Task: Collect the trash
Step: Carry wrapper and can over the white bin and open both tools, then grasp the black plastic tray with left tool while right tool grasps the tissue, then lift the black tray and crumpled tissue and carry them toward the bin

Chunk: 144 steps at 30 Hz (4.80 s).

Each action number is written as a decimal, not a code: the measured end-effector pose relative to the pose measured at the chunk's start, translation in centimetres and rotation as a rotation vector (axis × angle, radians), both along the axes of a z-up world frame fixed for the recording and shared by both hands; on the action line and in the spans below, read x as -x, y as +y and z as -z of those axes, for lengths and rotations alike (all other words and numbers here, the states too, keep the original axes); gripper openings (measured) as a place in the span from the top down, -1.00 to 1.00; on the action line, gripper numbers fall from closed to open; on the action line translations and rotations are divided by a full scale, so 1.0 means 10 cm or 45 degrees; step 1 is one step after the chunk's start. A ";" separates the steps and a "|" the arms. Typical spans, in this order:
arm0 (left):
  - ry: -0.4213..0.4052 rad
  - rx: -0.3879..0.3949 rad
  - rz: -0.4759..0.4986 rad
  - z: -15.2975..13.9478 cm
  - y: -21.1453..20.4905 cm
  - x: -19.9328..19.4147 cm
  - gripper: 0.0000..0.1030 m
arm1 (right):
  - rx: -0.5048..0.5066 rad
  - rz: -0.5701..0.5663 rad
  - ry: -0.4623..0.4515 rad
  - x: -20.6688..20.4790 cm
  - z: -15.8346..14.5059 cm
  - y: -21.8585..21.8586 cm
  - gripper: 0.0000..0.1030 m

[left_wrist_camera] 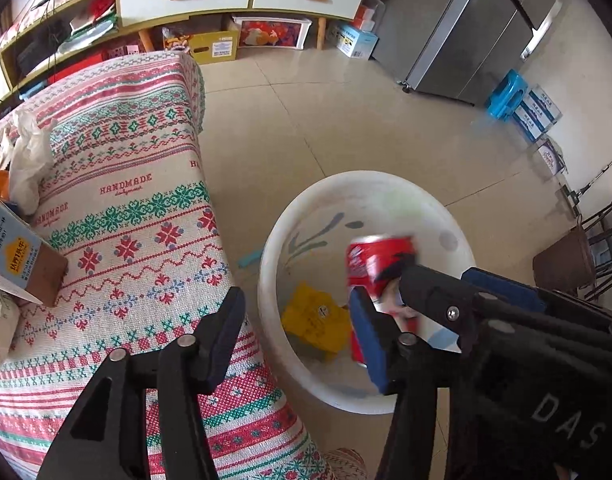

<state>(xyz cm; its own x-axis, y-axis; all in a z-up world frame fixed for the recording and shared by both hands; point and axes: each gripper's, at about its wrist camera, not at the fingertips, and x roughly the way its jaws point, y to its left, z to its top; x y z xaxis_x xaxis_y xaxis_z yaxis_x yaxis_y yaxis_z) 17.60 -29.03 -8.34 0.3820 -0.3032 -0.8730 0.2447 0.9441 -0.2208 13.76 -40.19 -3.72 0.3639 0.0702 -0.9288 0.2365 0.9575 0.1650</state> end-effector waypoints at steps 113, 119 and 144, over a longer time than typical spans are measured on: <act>-0.089 0.144 -0.636 -0.89 3.74 0.95 -0.18 | -0.344 -0.475 -0.284 0.34 -0.30 2.33 0.64; -0.115 0.129 -0.599 -1.00 3.59 1.04 -0.18 | -0.303 -0.469 -0.337 0.41 -0.40 2.21 0.64; -0.127 0.247 -0.480 -1.17 3.16 1.41 -0.19 | -0.412 -0.765 -0.424 0.61 -0.55 2.40 0.67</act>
<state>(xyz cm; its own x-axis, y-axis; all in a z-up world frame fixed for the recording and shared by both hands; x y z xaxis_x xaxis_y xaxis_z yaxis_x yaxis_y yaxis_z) 3.53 2.61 3.36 0.5772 -0.2814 -0.7666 -0.0798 0.9148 -0.3959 7.67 -16.21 1.83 0.4344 0.5953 -0.6759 -0.4219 0.7975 0.4312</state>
